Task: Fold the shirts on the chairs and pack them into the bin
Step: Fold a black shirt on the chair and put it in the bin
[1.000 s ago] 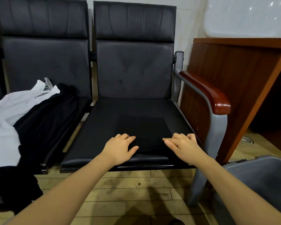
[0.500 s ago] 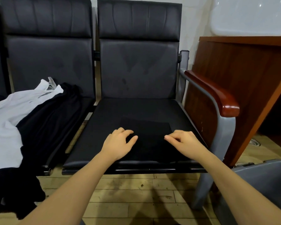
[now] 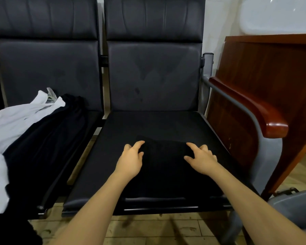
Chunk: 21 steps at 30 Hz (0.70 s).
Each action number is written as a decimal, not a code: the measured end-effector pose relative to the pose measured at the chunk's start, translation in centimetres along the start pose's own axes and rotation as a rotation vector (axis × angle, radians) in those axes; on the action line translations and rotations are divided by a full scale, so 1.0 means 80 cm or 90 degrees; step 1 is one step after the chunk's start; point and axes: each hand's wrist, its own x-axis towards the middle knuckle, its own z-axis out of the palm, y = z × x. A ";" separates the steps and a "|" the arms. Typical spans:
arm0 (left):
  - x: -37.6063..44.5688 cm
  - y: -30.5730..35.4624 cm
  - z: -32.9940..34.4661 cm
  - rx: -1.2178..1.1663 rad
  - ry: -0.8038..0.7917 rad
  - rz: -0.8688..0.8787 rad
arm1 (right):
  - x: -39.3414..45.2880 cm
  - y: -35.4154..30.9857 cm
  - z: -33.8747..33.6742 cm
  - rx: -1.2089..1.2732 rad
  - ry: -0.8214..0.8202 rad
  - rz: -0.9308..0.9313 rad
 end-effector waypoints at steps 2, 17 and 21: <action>-0.002 0.002 -0.001 -0.019 0.023 0.027 | 0.000 -0.005 -0.002 -0.017 -0.013 0.015; -0.053 0.036 -0.040 -0.143 0.187 0.140 | -0.082 -0.020 -0.021 0.211 0.258 -0.243; -0.064 0.071 -0.052 -0.172 0.226 0.192 | -0.121 -0.009 -0.051 0.175 0.346 -0.267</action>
